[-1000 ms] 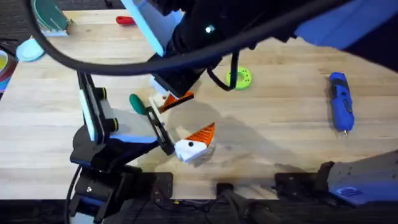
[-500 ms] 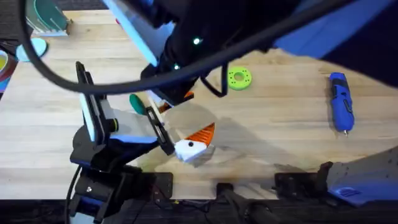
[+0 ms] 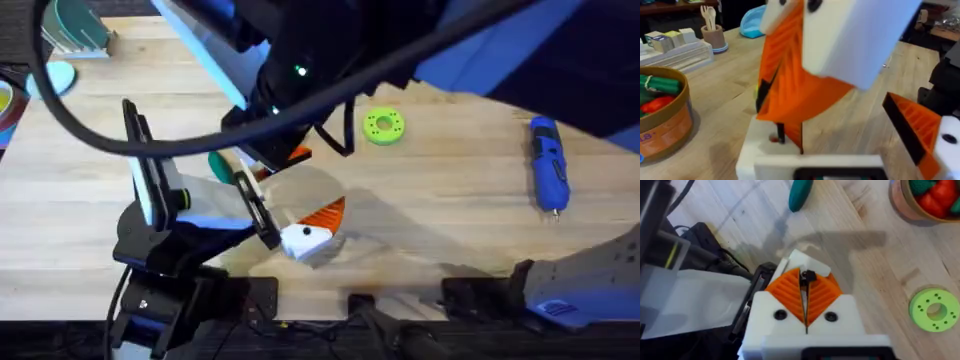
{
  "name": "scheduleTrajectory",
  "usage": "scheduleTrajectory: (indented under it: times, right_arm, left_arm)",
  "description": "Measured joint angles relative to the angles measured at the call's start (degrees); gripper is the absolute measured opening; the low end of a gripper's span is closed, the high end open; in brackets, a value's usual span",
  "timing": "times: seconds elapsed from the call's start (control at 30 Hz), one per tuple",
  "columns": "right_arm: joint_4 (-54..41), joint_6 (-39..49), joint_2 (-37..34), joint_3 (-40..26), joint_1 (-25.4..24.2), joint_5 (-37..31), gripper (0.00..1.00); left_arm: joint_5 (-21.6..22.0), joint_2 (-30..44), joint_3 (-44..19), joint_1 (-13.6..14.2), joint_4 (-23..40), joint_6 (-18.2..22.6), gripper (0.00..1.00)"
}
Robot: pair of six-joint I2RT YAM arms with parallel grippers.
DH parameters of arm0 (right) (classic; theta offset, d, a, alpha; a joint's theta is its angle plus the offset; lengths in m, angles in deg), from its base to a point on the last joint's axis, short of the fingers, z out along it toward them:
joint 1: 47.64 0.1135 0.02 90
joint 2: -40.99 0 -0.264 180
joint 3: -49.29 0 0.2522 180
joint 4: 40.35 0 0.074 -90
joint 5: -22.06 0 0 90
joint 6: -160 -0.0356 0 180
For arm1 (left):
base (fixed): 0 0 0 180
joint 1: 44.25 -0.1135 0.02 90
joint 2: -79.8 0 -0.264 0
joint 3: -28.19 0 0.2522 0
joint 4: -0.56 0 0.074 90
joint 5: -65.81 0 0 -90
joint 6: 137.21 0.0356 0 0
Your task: Pick up the gripper from the table and insert it into the empty holder that is missing its gripper. Then pick up a screw, insert it into the mounting hole, and use the screwdriver to tighten it. Finally, clean up the table by picking up the vegetable and placing it into the bucket.
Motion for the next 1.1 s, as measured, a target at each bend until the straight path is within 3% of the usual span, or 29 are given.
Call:
scheduleTrajectory:
  times: [0.57,1.1]
  right_arm:
    - [0.1,0.4,-1.0,-0.1,0.0,-2.6,0.006]
    - [-0.9,0.4,-1.0,-0.1,0.0,0.3,0.006]
  left_arm:
    - [0.0,0.0,0.0,0.0,0.0,0.5,0.992]
    - [0.0,-0.1,0.0,0.0,0.0,0.5,0.992]
